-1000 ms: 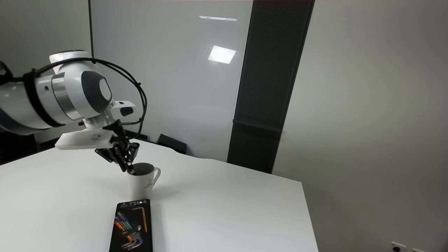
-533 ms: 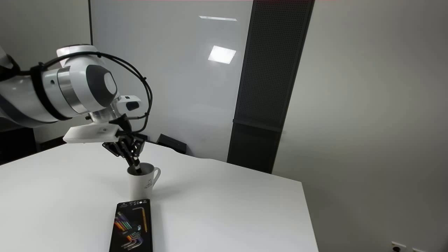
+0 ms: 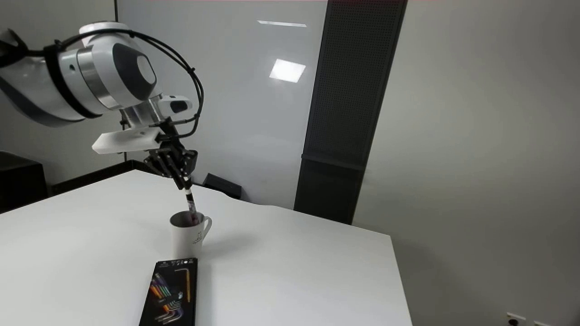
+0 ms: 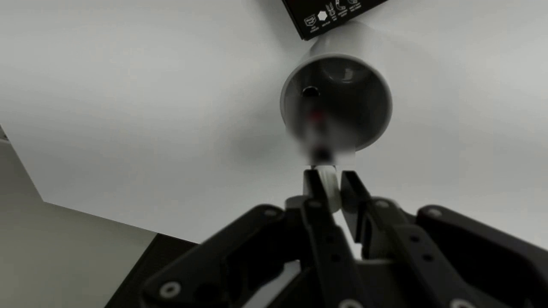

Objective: Put the marker on the table, put it back in the mug then put it back on the table

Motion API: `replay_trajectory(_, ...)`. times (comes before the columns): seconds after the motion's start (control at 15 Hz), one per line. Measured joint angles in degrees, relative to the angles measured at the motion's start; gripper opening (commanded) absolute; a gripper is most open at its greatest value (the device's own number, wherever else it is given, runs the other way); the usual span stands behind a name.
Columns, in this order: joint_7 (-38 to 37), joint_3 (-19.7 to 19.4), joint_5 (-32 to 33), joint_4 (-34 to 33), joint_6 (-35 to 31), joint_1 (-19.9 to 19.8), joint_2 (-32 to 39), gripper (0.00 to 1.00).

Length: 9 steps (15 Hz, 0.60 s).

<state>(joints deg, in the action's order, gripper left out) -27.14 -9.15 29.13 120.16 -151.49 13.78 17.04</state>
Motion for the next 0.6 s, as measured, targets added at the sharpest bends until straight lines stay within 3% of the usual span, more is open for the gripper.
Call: replay_trajectory(0.6, 0.02, 0.35, 0.13, -2.12, 8.38, -3.38, -6.56, 0.07)
